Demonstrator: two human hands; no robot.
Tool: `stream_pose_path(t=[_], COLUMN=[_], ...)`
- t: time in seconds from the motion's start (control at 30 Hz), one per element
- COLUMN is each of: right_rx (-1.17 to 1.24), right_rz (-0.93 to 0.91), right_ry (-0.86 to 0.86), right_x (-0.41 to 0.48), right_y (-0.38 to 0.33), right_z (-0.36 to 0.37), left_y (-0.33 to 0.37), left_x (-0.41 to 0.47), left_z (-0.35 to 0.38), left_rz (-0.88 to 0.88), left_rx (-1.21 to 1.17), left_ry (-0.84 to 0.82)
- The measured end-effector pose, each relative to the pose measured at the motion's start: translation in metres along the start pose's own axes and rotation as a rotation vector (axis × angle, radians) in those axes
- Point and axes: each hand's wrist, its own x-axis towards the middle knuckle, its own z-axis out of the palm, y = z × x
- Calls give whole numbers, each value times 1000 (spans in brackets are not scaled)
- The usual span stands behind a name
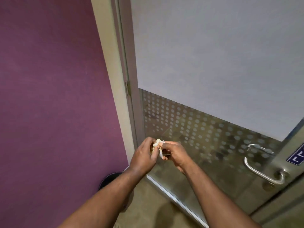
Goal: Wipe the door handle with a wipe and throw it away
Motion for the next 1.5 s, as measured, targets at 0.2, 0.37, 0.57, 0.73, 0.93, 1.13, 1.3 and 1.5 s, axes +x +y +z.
stream_pose_path(t=[0.2, 0.37, 0.57, 0.73, 0.93, 1.13, 1.3, 1.5], right_rx=[-252, -500, -770, -964, -1084, -1117, -1127, -1199], right_rz=[-125, -373, -426, -293, -190, -182, -150, -548], right_ry=[-91, -137, -71, -109, -225, -228, -326, -235], right_x=[34, 52, 80, 110, 160, 209, 236, 236], right_y=[-18, -5, 33, 84, 141, 190, 225, 253], right_z=[82, 143, 197, 215, 220, 224, 229, 218], left_y=[-50, -95, -153, -210, -276, -322, -350, -361], left_x=[15, 12, -11, -40, -57, -52, -51, -50], left_z=[-66, -98, -120, -137, -158, -152, -130, -117], left_rz=[-87, -204, -311, -353, -388, -450, -510, -558], left_rx=[-16, -25, -23, 233, 519, 590, 582, 566], left_ry=[109, 140, 87, 57, -12, -81, -107, -75])
